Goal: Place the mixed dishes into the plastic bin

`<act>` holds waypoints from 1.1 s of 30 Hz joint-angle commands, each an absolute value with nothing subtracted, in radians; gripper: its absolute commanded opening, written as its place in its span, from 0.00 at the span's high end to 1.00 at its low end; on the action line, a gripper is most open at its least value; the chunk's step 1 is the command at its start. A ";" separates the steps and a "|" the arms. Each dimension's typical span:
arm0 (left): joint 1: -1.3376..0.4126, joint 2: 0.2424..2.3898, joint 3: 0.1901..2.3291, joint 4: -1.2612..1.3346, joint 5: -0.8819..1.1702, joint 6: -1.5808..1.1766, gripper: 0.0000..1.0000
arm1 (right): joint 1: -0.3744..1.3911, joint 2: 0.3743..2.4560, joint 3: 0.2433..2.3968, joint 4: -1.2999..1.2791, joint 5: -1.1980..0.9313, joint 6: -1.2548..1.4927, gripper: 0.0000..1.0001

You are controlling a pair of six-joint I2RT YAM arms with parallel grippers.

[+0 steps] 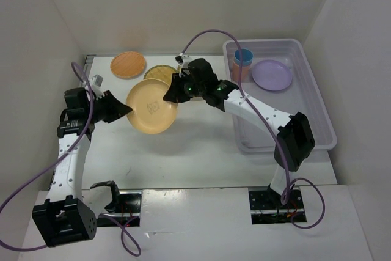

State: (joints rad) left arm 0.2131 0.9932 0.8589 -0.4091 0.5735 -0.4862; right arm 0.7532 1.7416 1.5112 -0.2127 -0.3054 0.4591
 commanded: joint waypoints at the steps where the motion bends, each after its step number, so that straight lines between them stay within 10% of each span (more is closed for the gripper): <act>1: 0.210 1.003 0.928 -0.379 0.617 -0.454 0.46 | 0.761 1.761 1.582 -0.241 -0.221 0.453 1.00; 5: 0.210 1.012 0.994 -0.379 0.542 -0.434 0.00 | 0.761 1.691 1.562 -0.241 -0.092 0.462 1.00; 14: 0.219 1.120 1.107 -0.324 0.255 -0.443 0.00 | 0.697 1.413 1.574 -0.364 0.362 0.457 1.00; 22: 0.229 1.279 1.083 -0.206 0.354 -0.491 0.00 | 0.265 1.034 1.309 -0.322 0.504 0.578 1.00; 33: 0.256 1.413 1.114 -0.172 0.388 -0.491 0.00 | -0.017 1.058 1.068 -0.247 0.509 0.771 1.00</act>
State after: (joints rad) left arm 0.2462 1.3945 1.0782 -0.2314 0.3542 -0.4789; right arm 0.0051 1.0325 1.0885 -0.3374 0.5171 0.6823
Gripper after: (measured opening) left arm 1.000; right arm 0.243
